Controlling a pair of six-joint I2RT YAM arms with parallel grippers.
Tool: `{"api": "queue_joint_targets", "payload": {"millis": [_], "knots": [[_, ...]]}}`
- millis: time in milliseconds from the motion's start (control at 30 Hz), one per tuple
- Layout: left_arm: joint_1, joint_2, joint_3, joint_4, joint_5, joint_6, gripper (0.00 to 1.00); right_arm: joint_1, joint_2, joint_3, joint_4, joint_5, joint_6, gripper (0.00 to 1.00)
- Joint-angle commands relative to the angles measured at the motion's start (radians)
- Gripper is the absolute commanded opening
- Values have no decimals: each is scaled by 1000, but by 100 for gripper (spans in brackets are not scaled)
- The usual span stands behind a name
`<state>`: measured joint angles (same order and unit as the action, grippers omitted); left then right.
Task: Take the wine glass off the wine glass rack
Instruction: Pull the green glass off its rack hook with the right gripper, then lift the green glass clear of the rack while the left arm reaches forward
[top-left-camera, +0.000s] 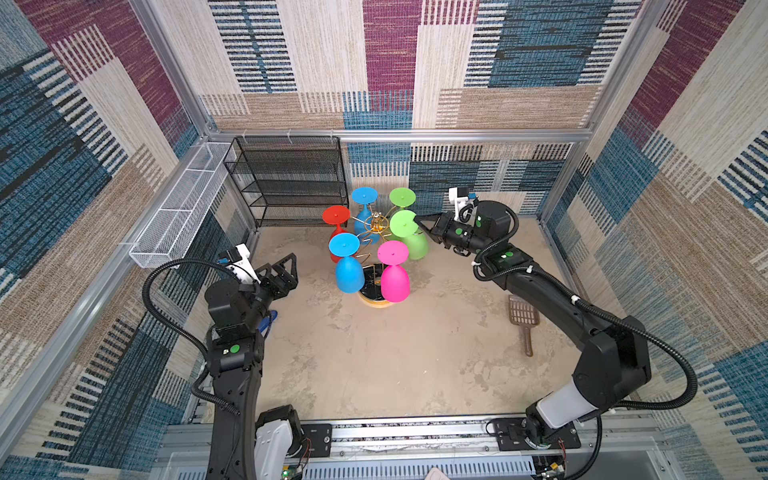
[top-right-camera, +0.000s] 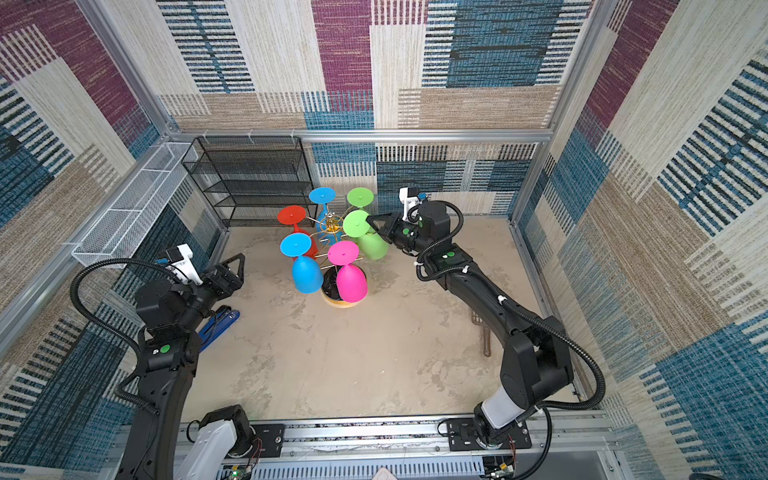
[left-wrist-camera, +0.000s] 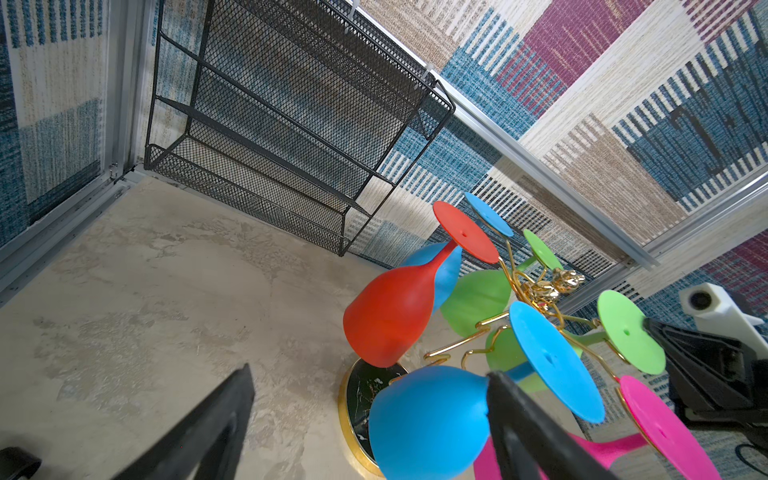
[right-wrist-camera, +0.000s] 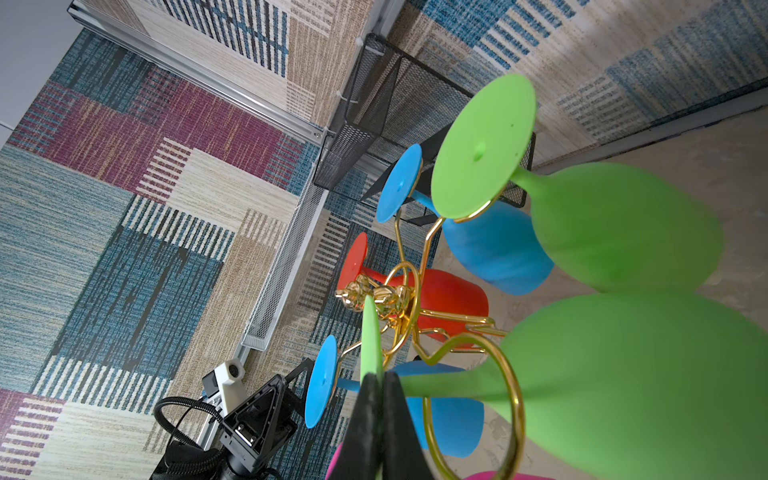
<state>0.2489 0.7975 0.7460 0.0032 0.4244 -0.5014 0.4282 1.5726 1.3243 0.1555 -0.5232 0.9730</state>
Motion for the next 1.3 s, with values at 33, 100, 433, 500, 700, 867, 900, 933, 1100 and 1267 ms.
{"api": "queue_joint_targets", "payload": {"millis": [33, 100, 433, 500, 700, 867, 900, 933, 1100, 1267], "knots": [[2, -4, 1, 29, 4, -1, 89, 6, 10, 8, 12, -17, -8, 0], [2, -4, 1, 29, 4, 0, 89, 6, 11, 5, 12, -22, -9, 0], [1, -7, 0, 29, 2, 1, 89, 12, -12, -18, -6, -20, -21, 0], [2, -7, 1, 28, 2, 1, 89, 12, -25, -33, -7, -12, -18, 0], [2, -7, 0, 29, 2, 1, 89, 13, -68, -88, 14, 26, -4, 0], [0, -6, 0, 29, 1, 2, 89, 12, -96, -127, 37, 61, 12, 0], [1, -6, 0, 29, -1, 1, 89, 12, -102, -133, 39, 69, 15, 0], [1, -7, 0, 29, 1, 1, 90, 11, -110, -140, 45, 80, 17, 0], [1, -9, -1, 30, -1, 2, 89, 11, -145, -183, 58, 128, 26, 0], [1, -9, -1, 31, -1, 2, 89, 9, -189, -230, 55, 167, 18, 0]]}}
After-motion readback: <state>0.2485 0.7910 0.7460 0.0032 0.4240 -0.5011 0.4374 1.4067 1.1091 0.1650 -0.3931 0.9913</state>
